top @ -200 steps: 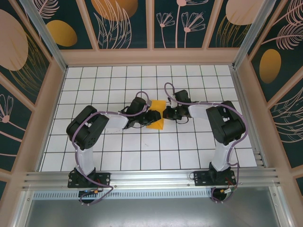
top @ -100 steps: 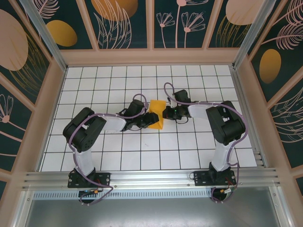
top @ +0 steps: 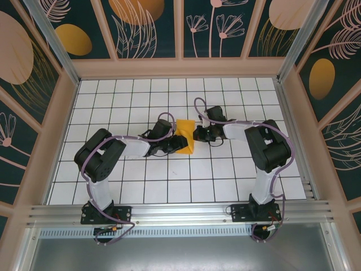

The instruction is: Fold a paper plane with a square sheet of paper (pick it up from the middle)

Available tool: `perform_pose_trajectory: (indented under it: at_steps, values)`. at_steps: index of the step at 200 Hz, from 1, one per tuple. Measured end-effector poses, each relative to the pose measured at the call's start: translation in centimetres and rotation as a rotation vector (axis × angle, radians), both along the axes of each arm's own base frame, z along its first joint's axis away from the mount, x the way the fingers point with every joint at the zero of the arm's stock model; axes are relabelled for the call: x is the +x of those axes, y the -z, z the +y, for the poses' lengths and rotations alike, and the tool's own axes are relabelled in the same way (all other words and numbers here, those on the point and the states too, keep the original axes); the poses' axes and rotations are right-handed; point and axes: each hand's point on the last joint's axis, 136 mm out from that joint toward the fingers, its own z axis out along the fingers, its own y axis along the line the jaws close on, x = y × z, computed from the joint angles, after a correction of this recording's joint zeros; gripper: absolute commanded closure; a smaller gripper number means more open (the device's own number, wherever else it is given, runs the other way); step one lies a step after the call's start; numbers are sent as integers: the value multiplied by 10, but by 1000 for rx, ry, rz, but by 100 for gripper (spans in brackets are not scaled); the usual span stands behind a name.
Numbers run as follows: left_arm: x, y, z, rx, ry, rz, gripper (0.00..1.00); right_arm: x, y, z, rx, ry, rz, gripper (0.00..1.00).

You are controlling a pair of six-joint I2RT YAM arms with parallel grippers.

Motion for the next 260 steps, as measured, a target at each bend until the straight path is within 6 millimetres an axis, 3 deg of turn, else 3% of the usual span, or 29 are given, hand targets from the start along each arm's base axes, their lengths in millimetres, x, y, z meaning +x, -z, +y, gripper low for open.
perform_pose_trajectory:
  at_steps: [260]
  values:
    - [-1, 6, 6, 42, -4, 0, 75, -2, -2, 6, 25, -39, -9, 97]
